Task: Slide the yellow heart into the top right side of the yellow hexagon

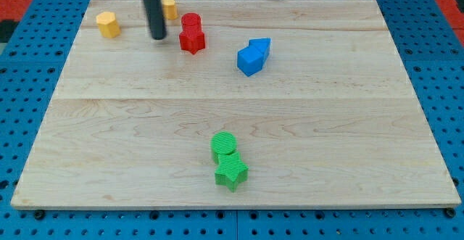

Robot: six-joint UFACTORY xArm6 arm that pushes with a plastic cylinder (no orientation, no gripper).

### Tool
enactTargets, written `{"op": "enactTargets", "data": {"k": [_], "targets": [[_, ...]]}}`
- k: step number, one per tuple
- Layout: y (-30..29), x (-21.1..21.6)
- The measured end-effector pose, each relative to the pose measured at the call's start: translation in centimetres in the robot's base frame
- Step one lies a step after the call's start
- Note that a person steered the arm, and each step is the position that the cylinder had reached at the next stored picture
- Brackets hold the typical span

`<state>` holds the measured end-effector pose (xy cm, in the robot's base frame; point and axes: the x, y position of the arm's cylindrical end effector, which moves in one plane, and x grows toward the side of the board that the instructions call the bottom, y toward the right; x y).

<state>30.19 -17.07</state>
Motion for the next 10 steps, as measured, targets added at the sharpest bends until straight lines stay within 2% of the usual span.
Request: {"op": "enactTargets", "data": {"k": [1, 2, 3, 5, 6, 8, 9, 10], "targets": [[-1.5, 2.3], [-3.7, -0.5], [-2.0, -2.3], [8.3, -7.2], [9.6, -9.0], [6.2, -10.9], [0.8, -9.0], [-1.7, -9.7]]}}
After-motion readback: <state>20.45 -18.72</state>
